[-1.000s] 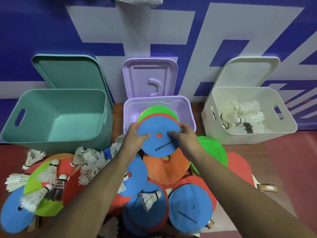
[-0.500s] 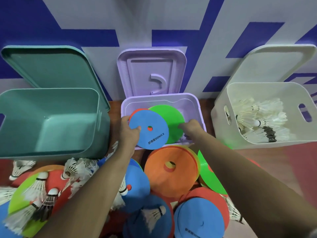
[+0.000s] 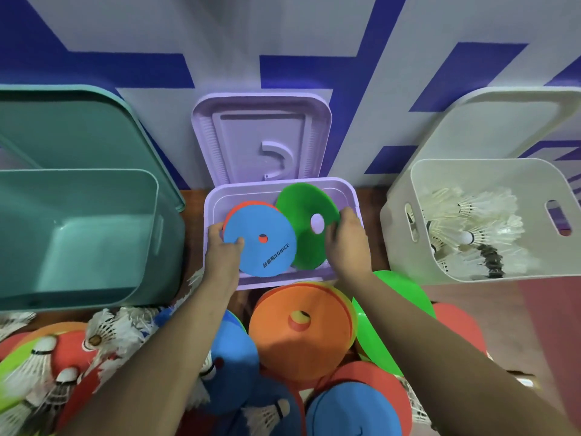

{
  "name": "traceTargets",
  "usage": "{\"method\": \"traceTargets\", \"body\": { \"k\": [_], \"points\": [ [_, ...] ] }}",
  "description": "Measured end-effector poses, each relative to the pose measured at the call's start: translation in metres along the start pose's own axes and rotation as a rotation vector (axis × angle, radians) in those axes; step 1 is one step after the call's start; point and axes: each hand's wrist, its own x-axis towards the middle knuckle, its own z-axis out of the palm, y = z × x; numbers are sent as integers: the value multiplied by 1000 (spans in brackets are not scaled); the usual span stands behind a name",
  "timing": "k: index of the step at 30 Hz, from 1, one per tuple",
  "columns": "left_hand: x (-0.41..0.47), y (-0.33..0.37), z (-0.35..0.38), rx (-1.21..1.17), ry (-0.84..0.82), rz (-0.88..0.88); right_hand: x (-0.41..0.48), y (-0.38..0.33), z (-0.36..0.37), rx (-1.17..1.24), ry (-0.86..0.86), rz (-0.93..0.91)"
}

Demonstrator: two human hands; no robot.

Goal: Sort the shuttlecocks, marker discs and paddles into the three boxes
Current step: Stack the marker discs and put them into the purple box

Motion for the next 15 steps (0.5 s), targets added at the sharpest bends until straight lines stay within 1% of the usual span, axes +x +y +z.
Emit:
{"method": "traceTargets", "body": {
  "k": [2, 3, 5, 7, 8, 9, 12, 15],
  "points": [
    [7, 2, 9, -43, -5, -61, -6, 5, -6, -24, 77, -54],
    [12, 2, 12, 3, 9, -64, -8, 8, -7, -24, 99, -55],
    [18, 2, 17, 243, 33, -6, -7, 13, -4, -21, 129, -17],
    [20, 3, 22, 615, 56, 51, -6, 17, 1, -48, 123, 3],
    [20, 4, 24, 773, 58, 48, -5, 18, 2, -71, 100, 7],
    [20, 4, 26, 884, 45, 34, -4, 20, 4, -84, 73, 10],
    [20, 1, 30, 1087, -27, 17, -3, 23, 2, -84, 36, 3],
    [15, -7, 26, 1248, -27, 65, -4, 26, -3, -94, -10, -12]
  ]
}}
